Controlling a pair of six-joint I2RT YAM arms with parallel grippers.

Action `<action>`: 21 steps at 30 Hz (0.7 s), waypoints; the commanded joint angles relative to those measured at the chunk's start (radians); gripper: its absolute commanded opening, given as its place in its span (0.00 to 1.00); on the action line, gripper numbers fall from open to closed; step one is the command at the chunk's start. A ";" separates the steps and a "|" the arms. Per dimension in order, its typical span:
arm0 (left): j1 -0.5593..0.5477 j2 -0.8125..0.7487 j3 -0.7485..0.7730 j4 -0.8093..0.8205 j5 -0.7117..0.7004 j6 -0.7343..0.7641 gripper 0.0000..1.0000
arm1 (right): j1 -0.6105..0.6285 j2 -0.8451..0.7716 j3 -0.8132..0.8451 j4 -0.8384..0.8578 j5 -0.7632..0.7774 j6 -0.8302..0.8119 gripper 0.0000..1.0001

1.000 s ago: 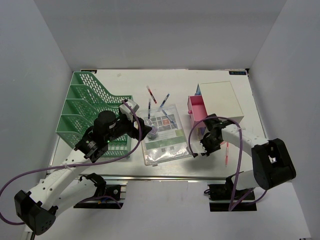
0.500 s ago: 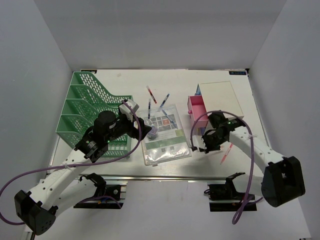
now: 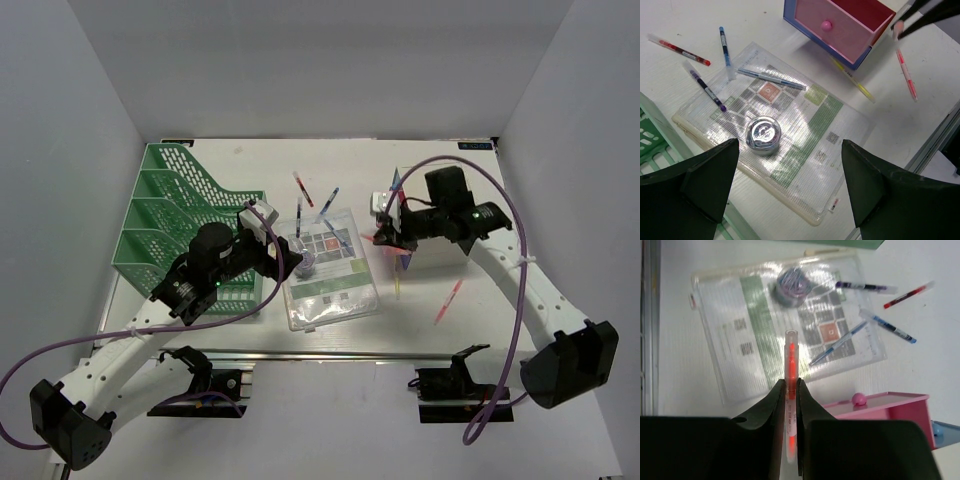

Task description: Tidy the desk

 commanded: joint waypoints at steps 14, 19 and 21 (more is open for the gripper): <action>0.003 0.031 -0.013 0.017 -0.005 0.013 0.93 | -0.080 0.148 0.169 0.555 0.295 0.804 0.00; 0.003 0.035 -0.011 0.016 -0.001 0.013 0.93 | -0.108 0.167 0.084 0.580 0.352 0.873 0.00; 0.003 0.035 -0.011 0.017 0.001 0.013 0.93 | -0.113 0.176 0.059 0.568 0.374 0.881 0.00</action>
